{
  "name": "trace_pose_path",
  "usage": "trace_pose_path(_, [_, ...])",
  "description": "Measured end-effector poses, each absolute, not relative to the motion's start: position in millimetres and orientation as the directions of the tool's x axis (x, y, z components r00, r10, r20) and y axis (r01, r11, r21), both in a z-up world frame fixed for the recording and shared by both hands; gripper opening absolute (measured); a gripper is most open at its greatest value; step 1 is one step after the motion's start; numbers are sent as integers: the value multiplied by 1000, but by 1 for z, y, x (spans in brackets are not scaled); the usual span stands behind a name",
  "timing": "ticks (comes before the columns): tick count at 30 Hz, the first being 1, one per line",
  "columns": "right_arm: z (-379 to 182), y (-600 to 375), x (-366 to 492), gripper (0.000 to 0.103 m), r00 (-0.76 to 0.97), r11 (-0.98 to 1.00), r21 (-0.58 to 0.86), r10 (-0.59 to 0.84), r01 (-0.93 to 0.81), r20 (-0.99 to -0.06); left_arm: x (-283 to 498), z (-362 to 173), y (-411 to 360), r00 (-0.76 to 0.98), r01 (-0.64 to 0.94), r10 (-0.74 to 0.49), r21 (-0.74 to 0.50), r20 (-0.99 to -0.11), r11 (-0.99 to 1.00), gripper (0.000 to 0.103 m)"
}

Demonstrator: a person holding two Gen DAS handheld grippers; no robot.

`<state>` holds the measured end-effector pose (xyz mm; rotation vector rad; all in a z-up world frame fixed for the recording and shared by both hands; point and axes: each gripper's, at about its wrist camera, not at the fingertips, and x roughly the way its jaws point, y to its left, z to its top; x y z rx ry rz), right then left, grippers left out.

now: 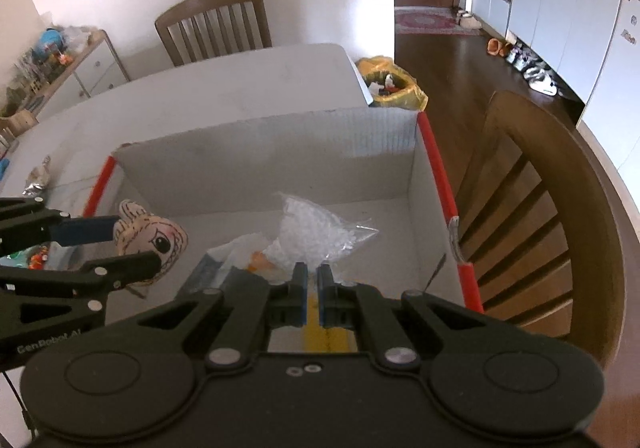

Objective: Organize objects
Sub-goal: 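Carry the white bag and bunny plush into the red cardboard box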

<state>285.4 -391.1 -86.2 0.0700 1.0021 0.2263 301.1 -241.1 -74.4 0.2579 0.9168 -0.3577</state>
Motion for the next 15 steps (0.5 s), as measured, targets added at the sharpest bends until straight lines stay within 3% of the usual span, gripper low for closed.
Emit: trace_pose_path(15, [-114,-383,314,4,412,978,139,191,-155,-891,331,-108,-254,440,399,-102,93,-892,912,41])
